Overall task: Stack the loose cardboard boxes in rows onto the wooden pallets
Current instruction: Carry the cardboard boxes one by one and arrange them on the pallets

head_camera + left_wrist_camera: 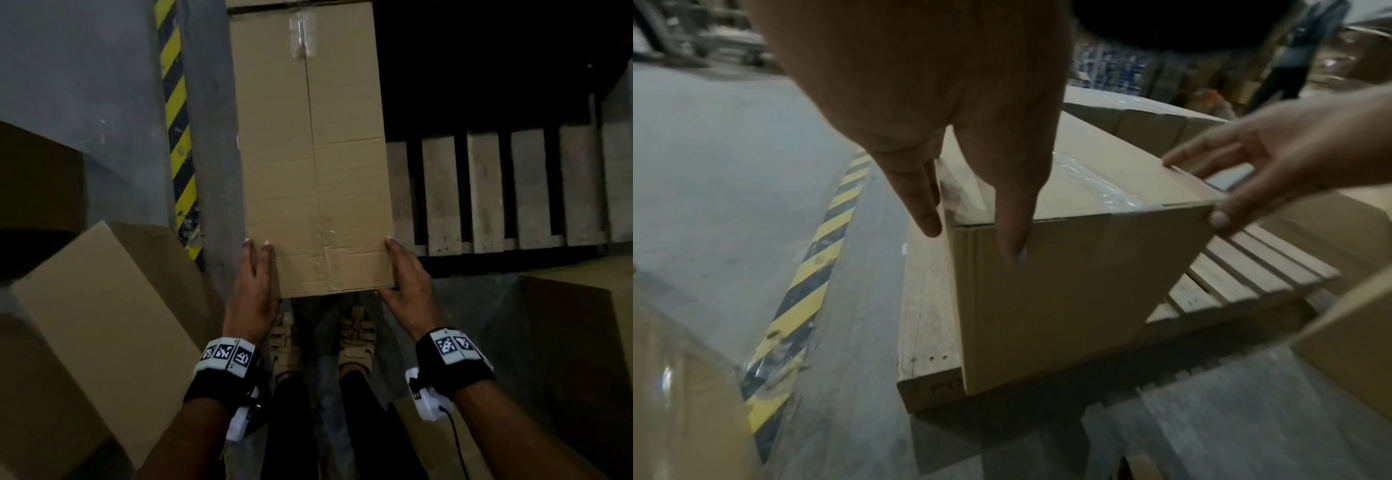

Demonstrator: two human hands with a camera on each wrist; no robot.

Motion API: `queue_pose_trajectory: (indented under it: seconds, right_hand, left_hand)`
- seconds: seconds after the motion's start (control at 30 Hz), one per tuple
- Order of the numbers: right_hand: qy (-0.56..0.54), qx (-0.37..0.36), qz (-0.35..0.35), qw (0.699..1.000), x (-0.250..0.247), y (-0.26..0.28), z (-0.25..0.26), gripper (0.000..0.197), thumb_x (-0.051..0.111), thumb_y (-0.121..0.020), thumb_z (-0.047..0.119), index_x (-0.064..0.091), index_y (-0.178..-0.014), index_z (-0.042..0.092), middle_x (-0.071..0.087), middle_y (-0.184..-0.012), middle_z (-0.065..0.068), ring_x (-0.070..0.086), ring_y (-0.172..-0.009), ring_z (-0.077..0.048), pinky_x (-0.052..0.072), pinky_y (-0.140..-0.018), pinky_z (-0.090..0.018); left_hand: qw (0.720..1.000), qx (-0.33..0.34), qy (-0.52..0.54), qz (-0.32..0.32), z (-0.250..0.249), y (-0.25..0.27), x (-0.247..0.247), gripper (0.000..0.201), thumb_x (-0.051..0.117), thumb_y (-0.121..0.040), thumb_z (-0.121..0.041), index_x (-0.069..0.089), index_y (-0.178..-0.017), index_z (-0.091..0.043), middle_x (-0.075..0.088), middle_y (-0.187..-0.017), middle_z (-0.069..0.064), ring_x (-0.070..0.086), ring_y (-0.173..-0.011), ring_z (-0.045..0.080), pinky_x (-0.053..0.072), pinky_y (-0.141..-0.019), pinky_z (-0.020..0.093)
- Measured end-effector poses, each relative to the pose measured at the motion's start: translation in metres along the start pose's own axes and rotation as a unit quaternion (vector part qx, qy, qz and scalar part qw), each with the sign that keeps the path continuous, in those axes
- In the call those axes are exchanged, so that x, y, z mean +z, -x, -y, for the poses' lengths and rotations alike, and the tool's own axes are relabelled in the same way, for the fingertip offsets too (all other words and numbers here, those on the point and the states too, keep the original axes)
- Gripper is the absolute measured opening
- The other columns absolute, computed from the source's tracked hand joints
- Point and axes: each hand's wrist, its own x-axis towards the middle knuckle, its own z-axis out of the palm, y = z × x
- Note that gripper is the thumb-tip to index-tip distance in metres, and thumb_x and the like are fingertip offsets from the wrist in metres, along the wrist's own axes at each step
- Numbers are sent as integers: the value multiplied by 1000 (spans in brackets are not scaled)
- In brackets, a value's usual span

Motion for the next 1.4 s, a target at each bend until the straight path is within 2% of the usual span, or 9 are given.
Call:
queue_pose_trajectory:
  seconds: [0.2,0.33,0.43,0.63,0.83,1.07,1.13,1.33,1.4]
  right_hand:
    - [74,39,57,995,-5,3,14,90,78,-75,4,31,-151,17,24,-156,-11,34,-139,-30,36,-112,-44]
    - [70,48,55,995,-3,22,33,76,74,-81,3,37,-147,7,16,-159,-18,26,-144,-34,28,-118,-42]
    - [56,60,56,995,-4,45,49,69,68,-86,5,37,-147,11,14,-160,-13,23,-145,-30,26,-119,-38]
    - [27,-17,73,997,-8,87,97,60,66,-88,11,42,-143,7,33,-151,-16,37,-137,-29,29,-112,-26]
    - [26,-88,131,987,-1,116,155,62,64,-90,19,37,-147,12,38,-148,-10,43,-133,-25,42,-107,-45]
    - [51,-141,226,963,32,163,242,68,65,-92,21,31,-151,19,34,-150,-4,54,-121,-22,51,-97,-38]
    - [63,-147,243,957,51,178,262,70,66,-91,23,30,-151,20,37,-148,-4,55,-121,-24,52,-96,-42]
    - [58,-83,271,957,127,190,285,73,70,-88,25,31,-150,15,42,-149,-11,51,-129,-30,45,-103,-49]
    - [78,-47,292,952,155,179,283,77,71,-88,23,28,-151,9,40,-150,-16,43,-136,-32,40,-109,-48]
  left_hand:
    - [999,-17,-46,4,-6,13,1,98,72,-77,-9,12,-154,-18,1,-161,15,29,-140,41,55,-82,49]
    - [1000,-16,-21,12,-6,34,1,93,69,-79,-7,15,-154,-18,5,-160,14,32,-139,40,53,-85,50]
    - [1000,-8,-12,5,-6,64,1,90,69,-82,-15,16,-154,-19,11,-160,15,34,-138,39,53,-87,49]
    - [997,-47,47,-43,-12,134,-20,90,71,-81,-17,19,-154,-18,19,-158,12,32,-140,34,47,-100,46]
    - [980,-112,137,-95,-14,212,-53,83,68,-87,-18,20,-154,-15,23,-156,13,31,-141,30,40,-106,41]
    - [944,-195,201,-172,35,316,-82,78,67,-86,-13,25,-151,-12,27,-153,11,36,-137,30,39,-108,41]
    - [935,-211,218,-183,58,351,-91,78,68,-87,-14,25,-152,-11,28,-152,12,37,-136,30,37,-108,37]
    - [906,-294,242,-185,135,409,-109,85,67,-87,-14,17,-154,-19,31,-155,9,42,-132,30,40,-99,34]
    - [907,-301,234,-179,160,408,-107,87,69,-86,-12,16,-154,-14,27,-157,9,36,-138,30,36,-107,37]
